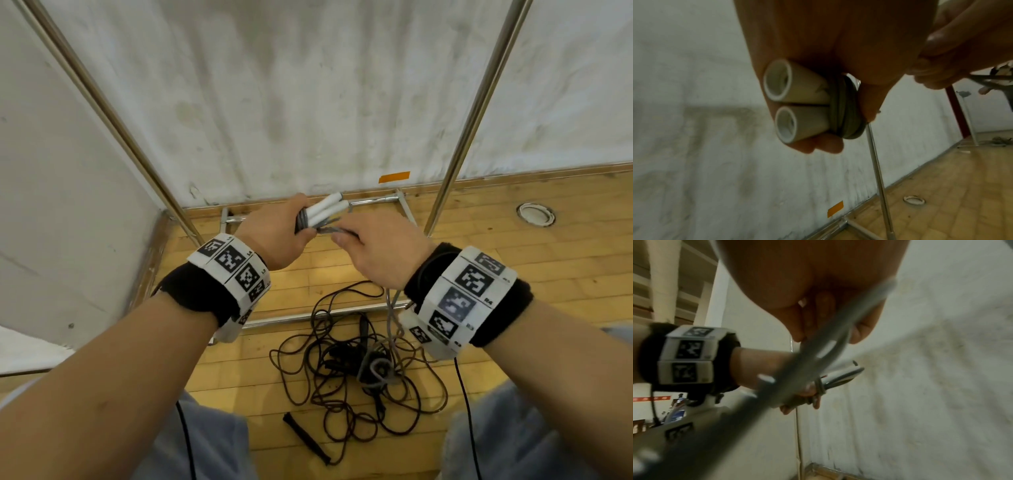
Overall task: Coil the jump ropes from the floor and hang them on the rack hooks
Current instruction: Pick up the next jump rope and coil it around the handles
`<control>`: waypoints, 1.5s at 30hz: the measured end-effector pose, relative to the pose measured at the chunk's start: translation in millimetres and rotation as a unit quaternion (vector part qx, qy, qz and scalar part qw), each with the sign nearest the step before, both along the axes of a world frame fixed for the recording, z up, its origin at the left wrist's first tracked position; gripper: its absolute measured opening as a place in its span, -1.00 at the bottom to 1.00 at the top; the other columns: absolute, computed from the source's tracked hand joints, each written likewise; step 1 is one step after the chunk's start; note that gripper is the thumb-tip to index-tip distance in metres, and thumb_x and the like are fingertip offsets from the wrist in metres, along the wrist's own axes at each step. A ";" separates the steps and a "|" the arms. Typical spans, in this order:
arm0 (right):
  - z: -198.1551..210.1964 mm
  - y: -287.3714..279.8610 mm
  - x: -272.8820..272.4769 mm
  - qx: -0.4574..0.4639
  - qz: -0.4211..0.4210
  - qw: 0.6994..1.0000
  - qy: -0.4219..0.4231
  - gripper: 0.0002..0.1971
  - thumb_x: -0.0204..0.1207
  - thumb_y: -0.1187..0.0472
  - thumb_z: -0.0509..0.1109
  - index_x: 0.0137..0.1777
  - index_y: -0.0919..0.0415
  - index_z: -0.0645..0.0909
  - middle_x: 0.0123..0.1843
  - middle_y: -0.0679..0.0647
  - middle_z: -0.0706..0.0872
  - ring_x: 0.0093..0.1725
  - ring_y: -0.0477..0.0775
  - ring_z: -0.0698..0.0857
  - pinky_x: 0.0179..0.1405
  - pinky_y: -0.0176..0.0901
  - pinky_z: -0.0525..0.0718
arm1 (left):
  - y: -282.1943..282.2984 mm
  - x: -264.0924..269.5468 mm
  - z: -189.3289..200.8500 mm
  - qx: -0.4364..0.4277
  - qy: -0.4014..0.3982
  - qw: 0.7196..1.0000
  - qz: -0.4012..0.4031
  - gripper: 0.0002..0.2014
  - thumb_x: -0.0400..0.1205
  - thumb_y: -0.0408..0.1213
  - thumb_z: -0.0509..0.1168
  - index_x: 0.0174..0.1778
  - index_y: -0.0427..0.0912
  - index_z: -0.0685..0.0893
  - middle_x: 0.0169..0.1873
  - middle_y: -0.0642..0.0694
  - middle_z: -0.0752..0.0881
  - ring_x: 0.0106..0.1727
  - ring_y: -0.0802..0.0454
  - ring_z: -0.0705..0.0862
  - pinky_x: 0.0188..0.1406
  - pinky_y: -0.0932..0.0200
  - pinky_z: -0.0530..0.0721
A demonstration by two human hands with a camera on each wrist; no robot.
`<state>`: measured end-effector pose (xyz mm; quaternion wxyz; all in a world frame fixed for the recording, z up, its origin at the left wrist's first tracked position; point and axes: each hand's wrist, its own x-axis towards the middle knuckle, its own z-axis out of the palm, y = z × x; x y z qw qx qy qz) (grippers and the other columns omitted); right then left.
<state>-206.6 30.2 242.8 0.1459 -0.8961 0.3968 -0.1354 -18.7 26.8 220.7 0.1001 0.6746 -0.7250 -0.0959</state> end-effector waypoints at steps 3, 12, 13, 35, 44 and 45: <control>0.9 -8.6 -7.9 0.001 -0.014 1.000 -0.028 -0.76 0.69 0.08 0.12 -0.21 0.09 0.46 -0.42 -0.13 0.43 -0.40 -0.08 0.41 -0.39 -0.17 0.27 | 4.4 -12.2 0.9 0.054 0.000 0.998 -0.037 -0.78 0.60 -0.02 0.32 0.06 0.11 0.41 -0.17 0.05 0.65 -0.23 0.08 0.60 -0.36 0.12 0.51; -2.9 -17.2 -17.6 -0.009 -0.035 0.998 -0.043 -0.71 0.66 0.06 0.15 -0.29 0.09 0.49 -0.39 -0.13 0.45 -0.32 -0.02 0.45 -0.28 -0.17 0.31 | 18.9 -50.3 -6.6 0.021 -0.004 0.996 -0.081 -0.46 0.37 0.42 0.29 0.09 0.14 0.58 -0.24 0.17 0.66 -0.21 0.10 0.58 -0.34 0.21 0.49; -2.7 -16.7 -17.3 -0.006 -0.037 0.998 -0.049 -0.71 0.66 0.05 0.16 -0.28 0.09 0.51 -0.38 -0.13 0.45 -0.32 -0.04 0.45 -0.29 -0.18 0.30 | 19.7 -51.3 -6.9 0.023 0.013 0.997 -0.068 -0.49 0.36 0.42 0.29 0.04 0.14 0.60 -0.24 0.15 0.67 -0.24 0.14 0.56 -0.39 0.27 0.45; -8.5 -32.7 -19.1 0.414 -0.084 0.801 -0.424 -0.53 0.64 0.41 0.13 -0.41 0.07 0.67 -0.60 -0.06 0.44 -0.62 -0.13 0.33 -0.65 -0.34 0.28 | 32.2 -39.0 32.7 -0.064 0.250 0.963 -0.080 -0.77 0.44 0.14 0.36 -0.19 0.09 0.56 -0.44 0.06 0.63 -0.48 0.22 0.56 -0.51 0.24 0.54; -18.1 -11.3 2.0 0.170 -0.091 0.931 -0.310 -0.73 0.69 0.21 0.12 -0.19 0.03 0.58 -0.47 -0.14 0.43 -0.50 -0.14 0.37 -0.45 -0.25 0.30 | 24.5 -31.2 33.1 -0.106 0.319 0.942 -0.002 -0.68 0.61 -0.04 0.33 0.23 -0.04 0.52 -0.27 0.00 0.71 -0.41 -0.03 0.68 -0.40 -0.10 0.74; -20.9 -8.7 4.3 0.129 -0.080 0.949 -0.277 -0.79 0.69 0.22 0.12 -0.07 0.07 0.59 -0.41 -0.19 0.46 -0.44 -0.19 0.40 -0.39 -0.27 0.32 | 22.9 -30.8 32.6 -0.100 0.334 0.937 0.006 -0.67 0.62 -0.05 0.32 0.24 -0.09 0.53 -0.25 -0.05 0.71 -0.41 -0.08 0.69 -0.44 -0.11 0.74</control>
